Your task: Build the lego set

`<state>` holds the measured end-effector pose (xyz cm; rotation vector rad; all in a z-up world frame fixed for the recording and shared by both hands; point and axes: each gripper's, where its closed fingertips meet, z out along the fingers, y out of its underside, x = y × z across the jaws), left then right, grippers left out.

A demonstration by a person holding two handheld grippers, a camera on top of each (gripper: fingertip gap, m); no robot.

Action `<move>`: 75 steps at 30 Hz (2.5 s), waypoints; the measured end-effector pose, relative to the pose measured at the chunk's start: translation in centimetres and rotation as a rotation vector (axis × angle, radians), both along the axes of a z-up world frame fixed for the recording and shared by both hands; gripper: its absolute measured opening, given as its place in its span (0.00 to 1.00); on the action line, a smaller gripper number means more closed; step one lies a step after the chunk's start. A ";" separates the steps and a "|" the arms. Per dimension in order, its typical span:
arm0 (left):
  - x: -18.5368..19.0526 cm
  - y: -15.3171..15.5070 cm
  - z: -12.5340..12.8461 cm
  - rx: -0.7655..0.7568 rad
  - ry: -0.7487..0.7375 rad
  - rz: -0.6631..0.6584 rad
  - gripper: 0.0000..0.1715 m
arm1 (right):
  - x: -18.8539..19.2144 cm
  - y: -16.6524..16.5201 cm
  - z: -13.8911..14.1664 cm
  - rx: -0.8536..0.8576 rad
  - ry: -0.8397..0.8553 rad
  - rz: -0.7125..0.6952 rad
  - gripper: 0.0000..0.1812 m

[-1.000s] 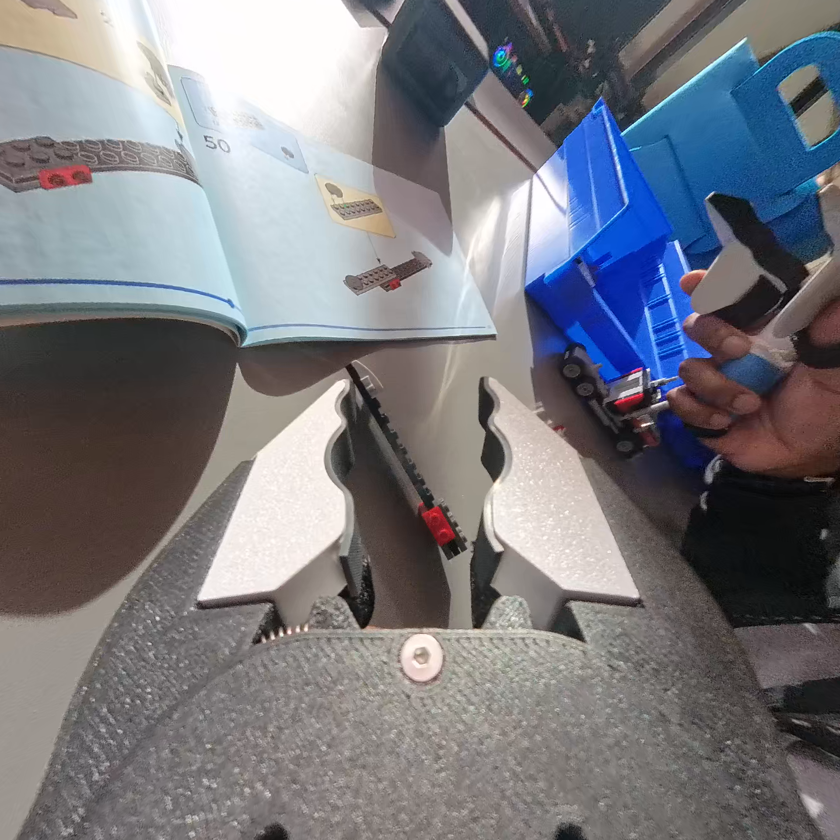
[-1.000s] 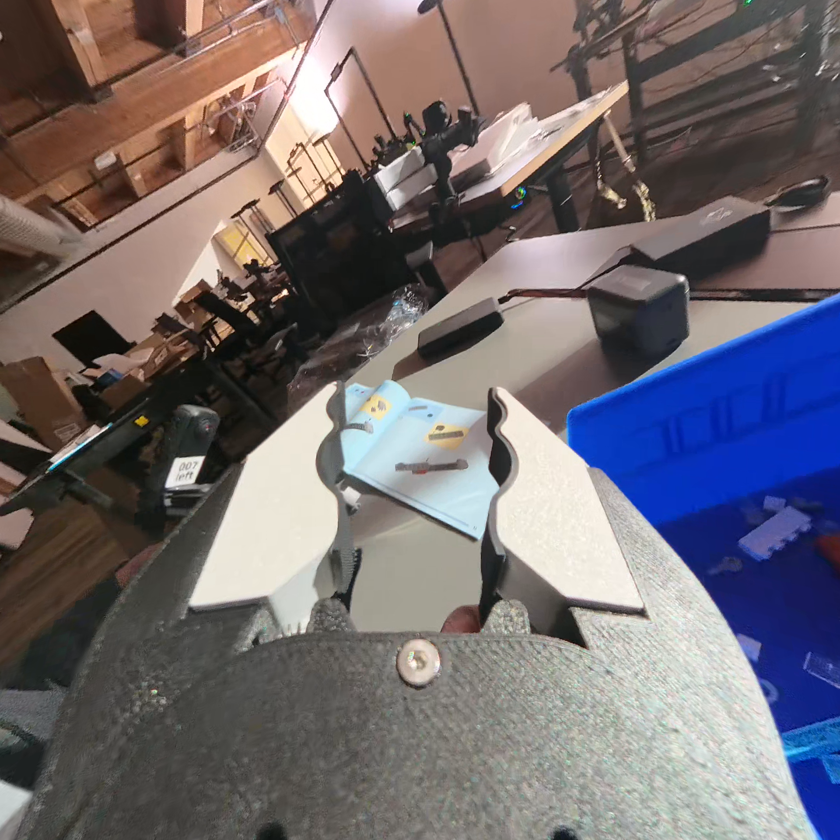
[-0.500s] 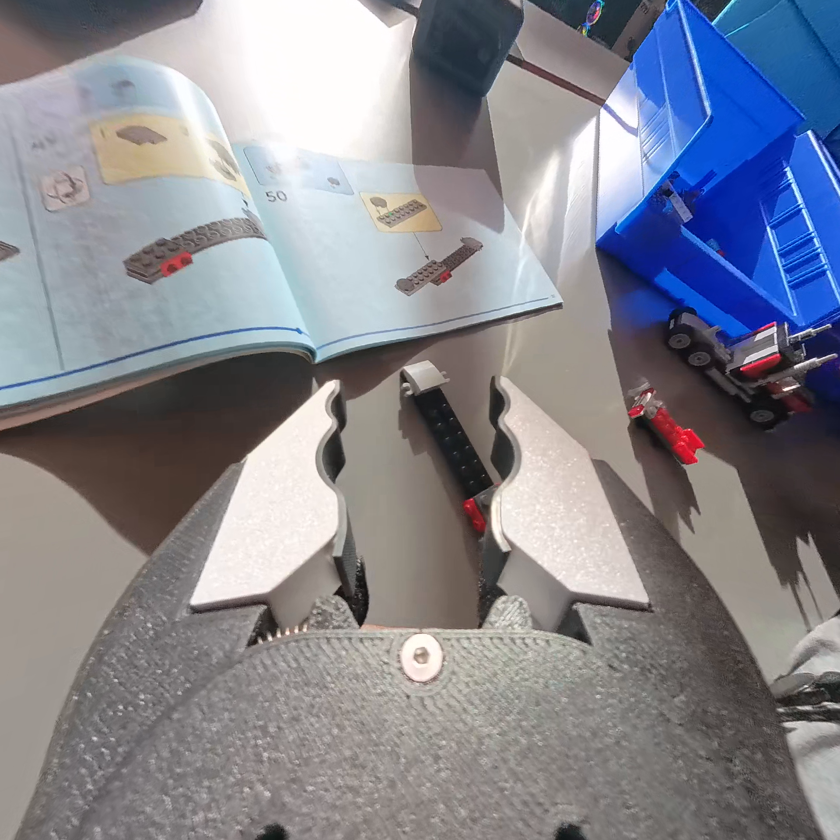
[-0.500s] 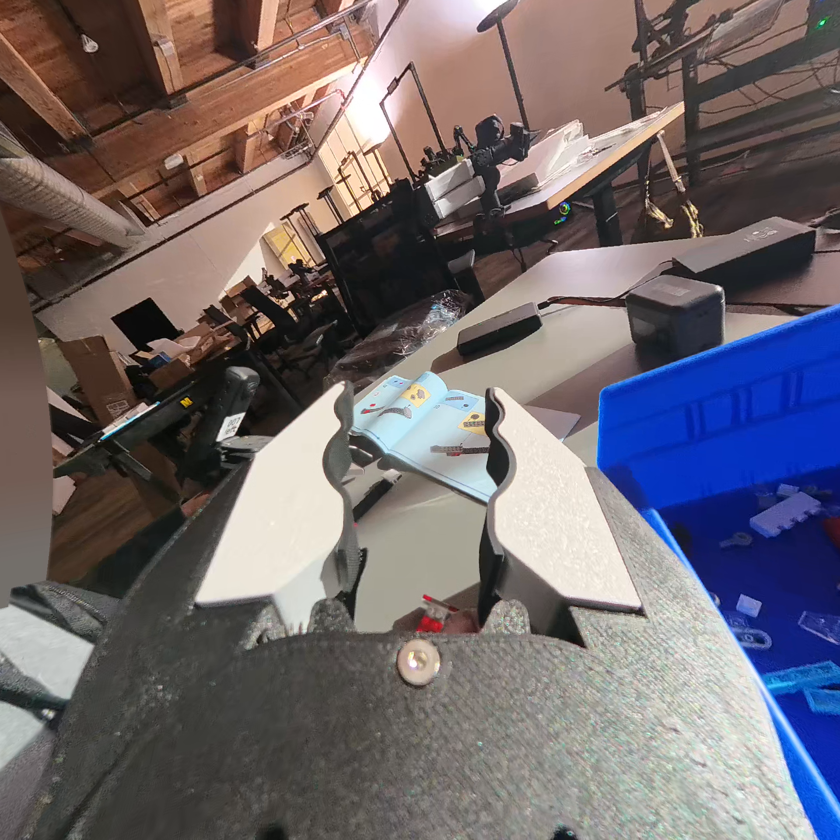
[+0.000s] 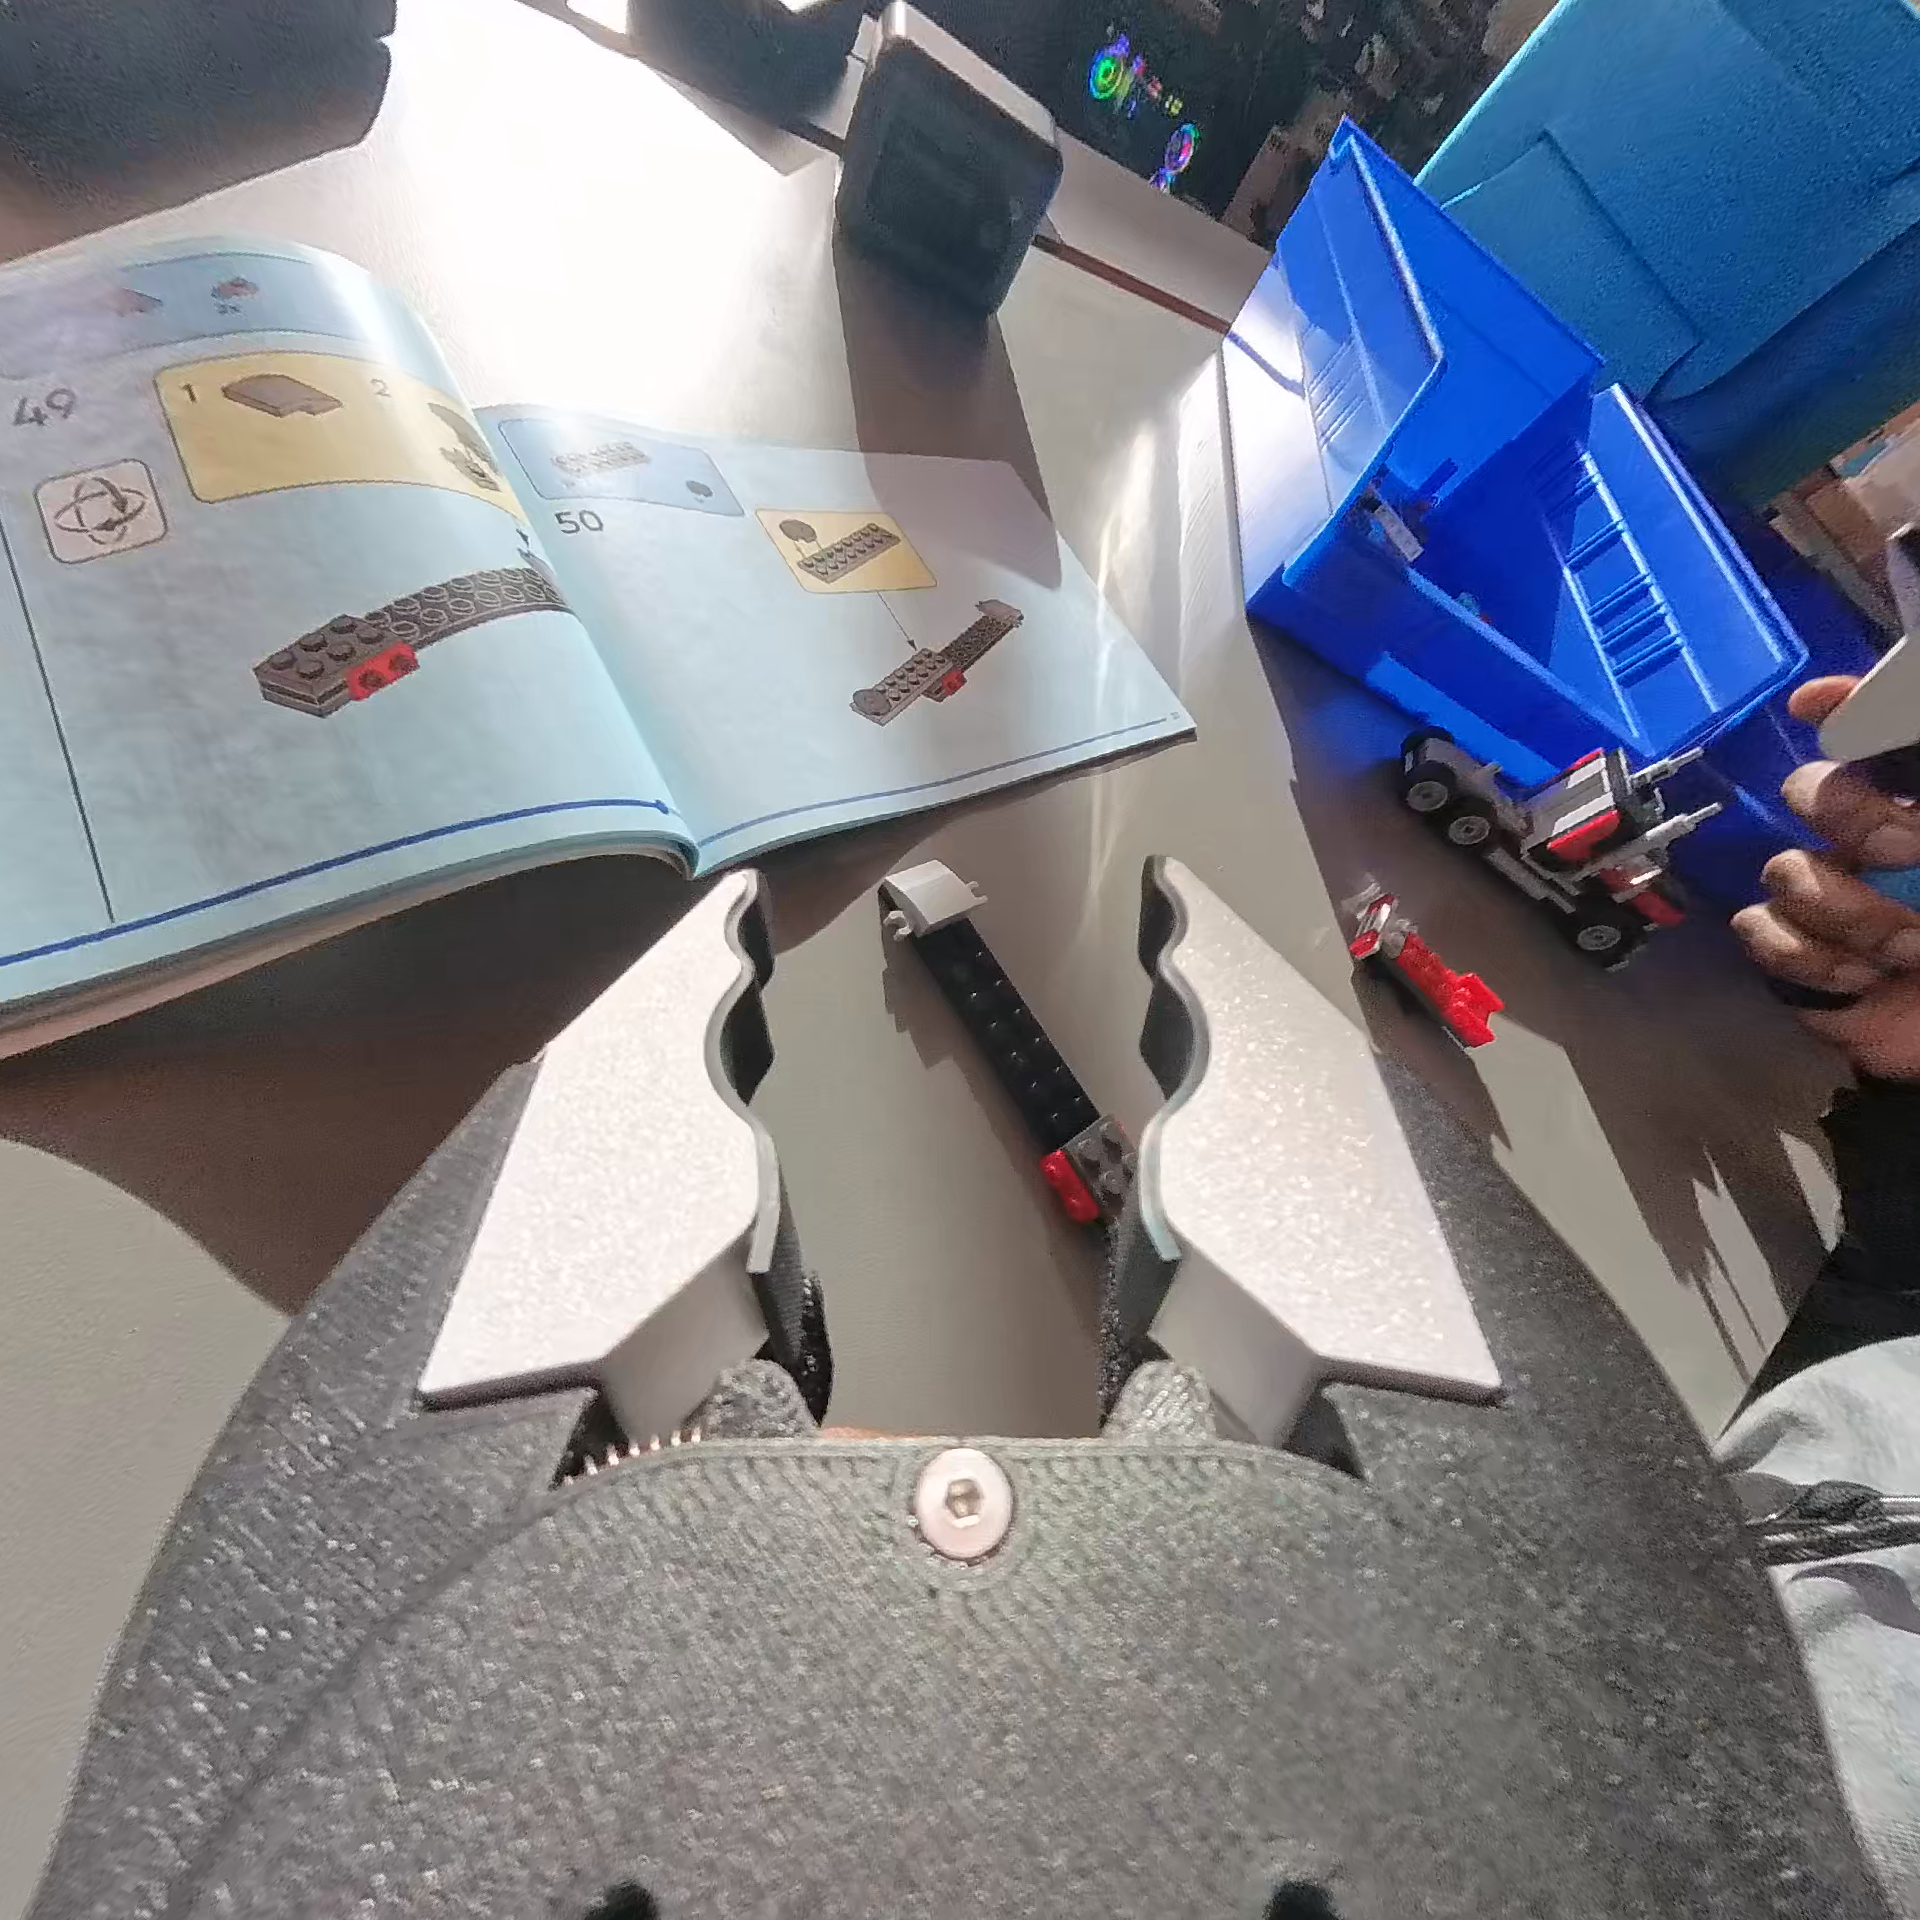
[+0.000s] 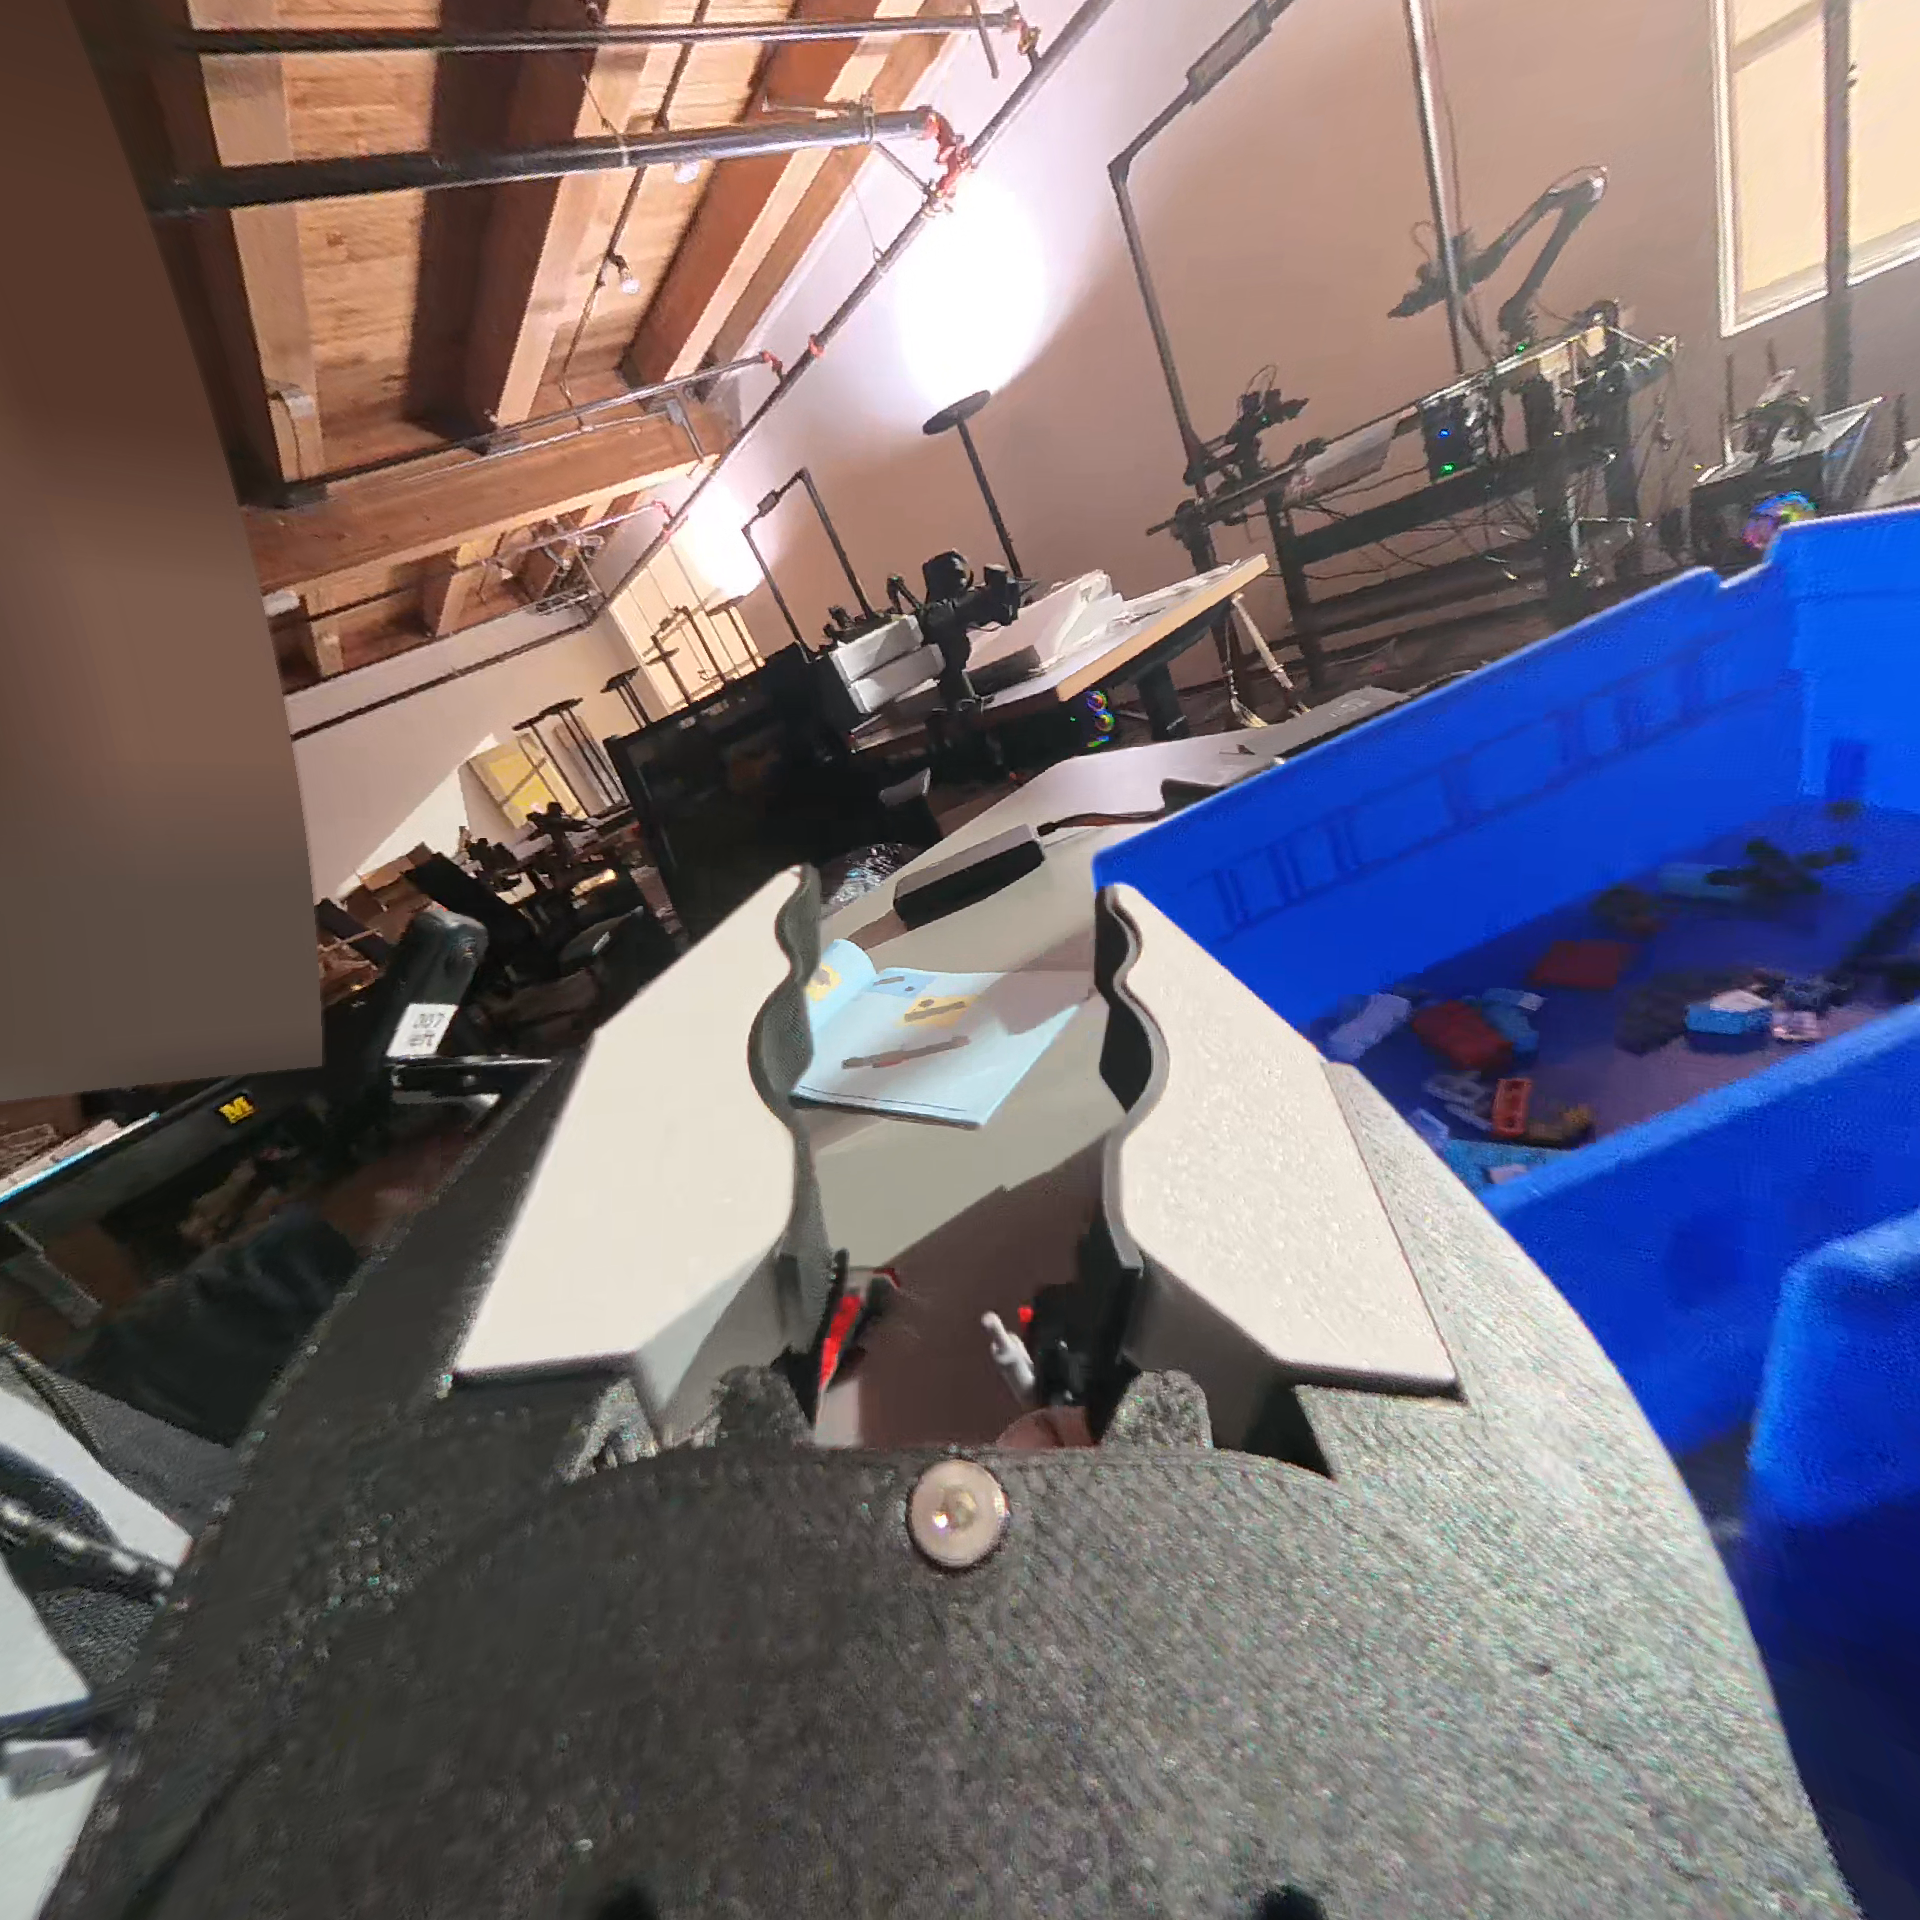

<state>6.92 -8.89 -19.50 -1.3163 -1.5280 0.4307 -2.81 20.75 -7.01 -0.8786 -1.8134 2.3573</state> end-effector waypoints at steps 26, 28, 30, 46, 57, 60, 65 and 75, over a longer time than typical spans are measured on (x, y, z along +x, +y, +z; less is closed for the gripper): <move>-0.6 -0.2 -0.9 0.004 -0.057 0.019 0.36 | -1.8 8.4 -3.6 -0.101 -0.078 -0.193 0.25; -0.6 -0.2 -0.9 0.002 -0.058 0.019 0.36 | -2.0 8.6 -3.6 -0.107 -0.079 -0.204 0.25; -0.6 -0.2 -0.9 -0.006 -0.054 0.022 0.36 | -2.1 8.6 -3.6 -0.104 -0.073 -0.210 0.25; -0.6 -0.1 -0.8 -0.017 -0.049 0.019 0.35 | -2.2 9.8 -1.4 -0.074 0.005 -0.230 0.24; -0.6 0.2 -0.8 0.081 -0.059 -0.021 0.36 | -3.7 15.0 -1.6 0.415 0.053 -0.246 0.32; -0.6 0.0 -0.8 0.091 -0.059 -0.016 0.36 | -2.5 12.7 -1.0 0.174 0.068 -0.241 0.32; -0.5 0.0 -0.8 0.052 -0.056 -0.001 0.36 | -1.8 12.3 -2.1 0.011 0.085 -0.286 0.31; -0.6 0.0 -1.1 0.003 -0.068 0.008 0.36 | -1.7 13.2 -1.6 0.060 0.129 -0.291 0.29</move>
